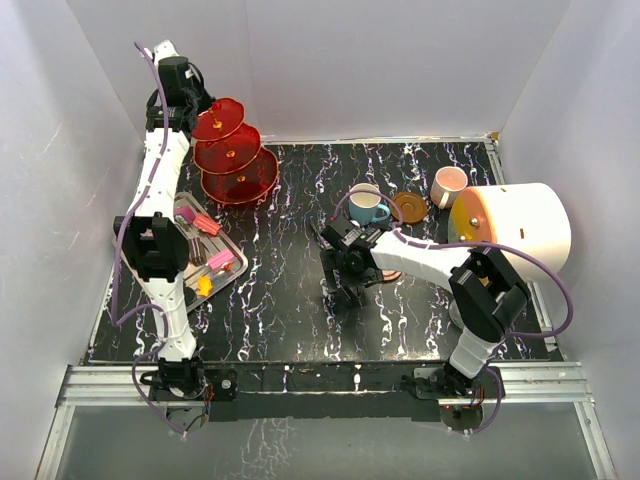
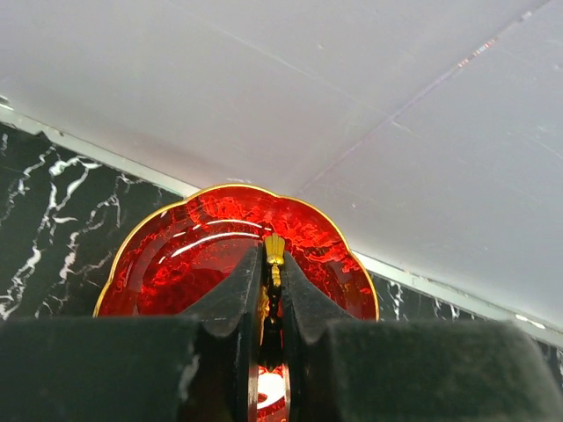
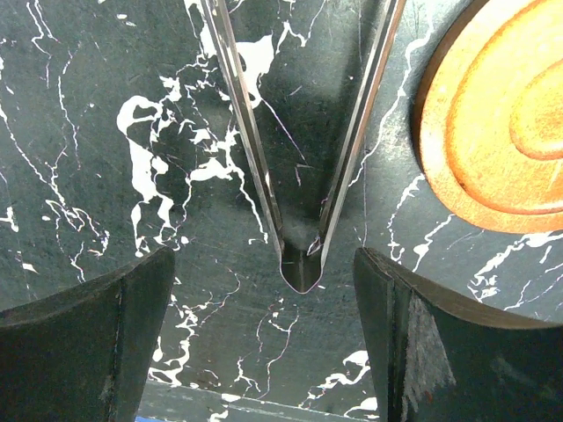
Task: Serve the afternoon tea
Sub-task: Move the desert table to the center of the board.
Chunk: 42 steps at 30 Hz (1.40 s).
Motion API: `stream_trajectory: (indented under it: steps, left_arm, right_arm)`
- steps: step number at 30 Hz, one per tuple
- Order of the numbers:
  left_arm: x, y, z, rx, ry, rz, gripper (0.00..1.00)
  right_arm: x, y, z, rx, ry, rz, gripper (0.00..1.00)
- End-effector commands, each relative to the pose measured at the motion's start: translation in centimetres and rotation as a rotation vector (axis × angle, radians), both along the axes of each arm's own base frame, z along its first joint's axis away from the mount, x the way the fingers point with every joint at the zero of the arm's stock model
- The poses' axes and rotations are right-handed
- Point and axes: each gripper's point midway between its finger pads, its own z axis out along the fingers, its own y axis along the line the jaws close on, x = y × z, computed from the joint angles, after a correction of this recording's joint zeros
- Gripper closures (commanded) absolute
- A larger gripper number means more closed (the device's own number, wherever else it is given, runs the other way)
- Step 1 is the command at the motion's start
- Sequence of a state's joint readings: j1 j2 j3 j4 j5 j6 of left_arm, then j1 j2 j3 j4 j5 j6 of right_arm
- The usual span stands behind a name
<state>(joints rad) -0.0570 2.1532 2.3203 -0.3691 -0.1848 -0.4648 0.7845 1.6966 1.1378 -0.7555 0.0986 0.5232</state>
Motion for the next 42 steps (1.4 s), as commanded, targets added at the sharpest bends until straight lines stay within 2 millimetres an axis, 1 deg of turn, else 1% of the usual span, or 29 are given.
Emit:
stream_trajectory:
  steps: [1, 5, 11, 16, 21, 25, 27, 29, 32, 34, 35, 37, 40, 42]
  left_arm:
    - [-3.2, -3.0, 3.8, -0.118, -0.019, -0.106, 1.0]
    - [-5.3, -5.3, 2.7, -0.125, 0.057, -0.178, 1.0]
    - [-8.9, -9.2, 0.3, 0.031, 0.17, -0.261, 1.0]
    - [-12.2, -11.4, -1.4, 0.111, 0.245, -0.297, 1.0]
    - [-15.2, -14.3, -2.9, 0.137, 0.299, -0.367, 1.0]
    - [-17.1, -14.2, -3.4, 0.178, 0.347, -0.349, 1.0]
    - [-17.8, -14.1, -3.4, 0.182, 0.348, -0.353, 1.0]
    - [-18.4, -14.1, -3.3, 0.186, 0.348, -0.361, 1.0]
    - [-19.3, -14.3, -3.2, 0.201, 0.362, -0.373, 1.0]
    - [-19.8, -14.6, -3.2, 0.198, 0.367, -0.391, 1.0]
    - [-20.1, -14.7, -3.2, 0.198, 0.367, -0.404, 1.0]
    - [-20.4, -14.8, -3.3, 0.201, 0.375, -0.415, 1.0]
    - [-21.0, -14.9, -3.3, 0.197, 0.394, -0.434, 1.0]
    - [-21.4, -15.2, -3.2, 0.185, 0.4, -0.453, 1.0]
  right_arm:
    - [0.6, 0.1, 1.4, 0.026, -0.052, -0.03, 0.19]
    - [0.3, 0.0, 1.7, 0.037, -0.055, -0.042, 0.19]
    - [0.2, -0.2, 2.4, 0.057, -0.072, -0.057, 0.19]
    - [0.1, 0.1, 2.2, 0.07, -0.068, -0.051, 0.19]
    - [1.0, 0.5, 2.1, 0.062, -0.091, -0.032, 0.19]
    - [2.6, 0.7, 2.0, 0.018, -0.125, -0.017, 0.19]
    - [3.4, 0.8, 1.5, 0.001, -0.132, -0.014, 0.19]
    - [3.9, 1.1, 0.8, -0.01, -0.12, 0.007, 0.2]
    - [5.0, 0.5, -0.9, -0.076, -0.114, 0.007, 0.24]
    - [5.3, 0.1, -1.5, -0.101, -0.109, 0.008, 0.26]
    - [5.3, 0.0, -1.7, -0.107, -0.107, 0.009, 0.27]
    - [4.8, -0.4, -2.2, -0.111, -0.095, 0.012, 0.32]
    - [3.5, -0.9, -2.8, -0.094, -0.069, 0.014, 0.5]
    - [2.2, -1.5, -3.0, -0.087, -0.043, 0.01, 0.56]
